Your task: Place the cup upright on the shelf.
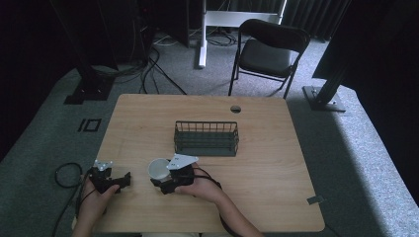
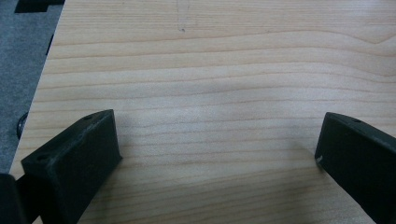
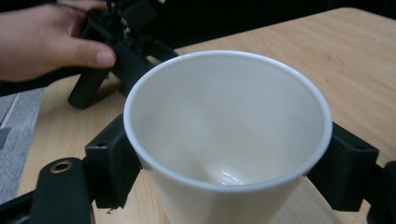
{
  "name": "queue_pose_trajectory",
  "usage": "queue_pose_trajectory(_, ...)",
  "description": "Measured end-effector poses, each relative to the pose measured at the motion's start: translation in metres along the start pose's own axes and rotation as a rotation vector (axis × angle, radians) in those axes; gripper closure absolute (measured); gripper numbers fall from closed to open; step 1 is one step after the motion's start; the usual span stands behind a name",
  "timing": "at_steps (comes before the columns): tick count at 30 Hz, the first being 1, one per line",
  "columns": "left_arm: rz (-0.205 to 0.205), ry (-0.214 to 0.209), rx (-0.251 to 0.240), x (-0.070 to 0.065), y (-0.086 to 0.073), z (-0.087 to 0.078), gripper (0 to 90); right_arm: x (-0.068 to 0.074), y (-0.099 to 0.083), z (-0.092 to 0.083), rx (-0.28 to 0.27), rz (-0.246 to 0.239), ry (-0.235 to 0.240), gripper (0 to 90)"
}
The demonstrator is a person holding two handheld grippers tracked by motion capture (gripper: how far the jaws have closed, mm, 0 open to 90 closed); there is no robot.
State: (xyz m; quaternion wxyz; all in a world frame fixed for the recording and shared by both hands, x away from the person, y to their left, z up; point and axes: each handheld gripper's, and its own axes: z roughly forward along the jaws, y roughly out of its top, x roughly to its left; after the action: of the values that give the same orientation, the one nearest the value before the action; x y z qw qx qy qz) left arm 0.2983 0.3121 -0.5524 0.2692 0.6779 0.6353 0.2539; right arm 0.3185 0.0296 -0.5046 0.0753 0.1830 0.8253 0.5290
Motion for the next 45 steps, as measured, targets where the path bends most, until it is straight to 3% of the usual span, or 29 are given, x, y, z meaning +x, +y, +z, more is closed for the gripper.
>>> queue_pose_trajectory(15,0.001,0.000,0.001,0.000,0.000,0.000,0.1,0.002,0.025,-0.006,-0.021,-0.025,0.011,19.8)
queue_pose_trajectory(30,0.001,0.000,0.000,0.000,0.000,0.000,0.1,-0.008,0.063,-0.027,-0.115,-0.014,-0.035,19.9)
queue_pose_trajectory(45,0.001,0.000,0.000,0.000,0.000,0.000,0.1,-0.029,0.083,-0.053,-0.178,0.009,-0.239,20.0)
